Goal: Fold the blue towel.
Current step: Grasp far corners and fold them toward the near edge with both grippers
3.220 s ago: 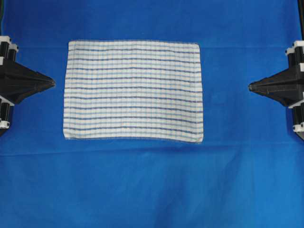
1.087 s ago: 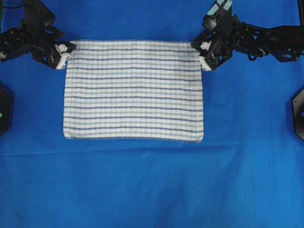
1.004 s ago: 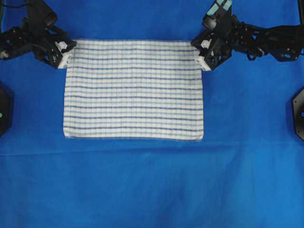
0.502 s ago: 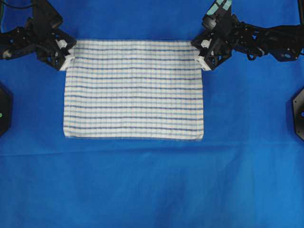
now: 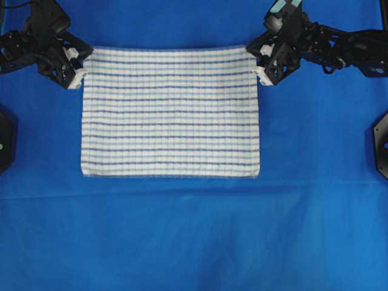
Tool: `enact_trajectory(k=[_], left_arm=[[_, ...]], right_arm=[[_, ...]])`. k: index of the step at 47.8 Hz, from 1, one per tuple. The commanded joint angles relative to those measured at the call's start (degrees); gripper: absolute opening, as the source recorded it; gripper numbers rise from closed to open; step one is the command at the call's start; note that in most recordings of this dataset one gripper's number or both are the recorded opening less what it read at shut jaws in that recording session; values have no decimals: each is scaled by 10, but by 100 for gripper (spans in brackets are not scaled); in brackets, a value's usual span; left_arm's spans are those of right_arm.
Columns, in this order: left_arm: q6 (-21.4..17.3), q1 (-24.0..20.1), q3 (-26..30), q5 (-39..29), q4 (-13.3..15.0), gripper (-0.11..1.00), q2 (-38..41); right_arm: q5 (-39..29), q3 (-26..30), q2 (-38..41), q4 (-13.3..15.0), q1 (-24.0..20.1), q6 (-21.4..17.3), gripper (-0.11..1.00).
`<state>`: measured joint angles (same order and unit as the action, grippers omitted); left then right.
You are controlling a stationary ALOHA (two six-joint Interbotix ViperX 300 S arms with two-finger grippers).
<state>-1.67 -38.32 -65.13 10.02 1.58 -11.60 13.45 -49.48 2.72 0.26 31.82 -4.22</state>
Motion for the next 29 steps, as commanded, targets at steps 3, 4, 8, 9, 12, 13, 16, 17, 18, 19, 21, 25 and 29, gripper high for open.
enact_trajectory(k=[3, 4, 8, 9, 12, 13, 16, 17, 18, 19, 21, 25, 29], left_arm=[[-1, 25, -1, 1, -1, 6, -36], [-1, 28, -2, 1, -1, 6, -41], [0, 50, -10, -4, 0, 6, -66], [1, 54, -11, -6, -1, 6, -72], [4, 73, -21, -17, -1, 6, -92], [7, 77, -24, -20, 0, 6, -98], [11, 98, -33, -33, 0, 6, -119], [11, 105, -35, -36, -1, 6, -127], [11, 114, -38, -39, 0, 6, -134], [13, 123, -40, -40, 0, 6, -142], [15, 149, -46, -44, 0, 6, -160], [19, 192, -54, -49, 0, 6, -186], [25, 237, -62, -62, 0, 6, -212]], right_arm=[[-6, -3, -48, 1, -15, -1, 8], [-8, -4, -54, 0, -18, -1, 8], [-17, -11, -78, 0, -33, -2, 8], [-18, -12, -83, 1, -38, -2, 8], [-25, -18, -102, 1, -56, -4, 8], [-28, -19, -107, 0, -62, -4, 8], [-36, -25, -124, 1, -86, -4, 8], [-40, -27, -129, 1, -93, -4, 8], [-42, -29, -133, 1, -100, -4, 8], [-46, -30, -137, 1, -108, -4, 8], [-54, -33, -145, 1, -121, -4, 8], [-70, -41, -160, 0, -155, -5, 8], [-83, -47, -171, -2, -185, -6, 8]])
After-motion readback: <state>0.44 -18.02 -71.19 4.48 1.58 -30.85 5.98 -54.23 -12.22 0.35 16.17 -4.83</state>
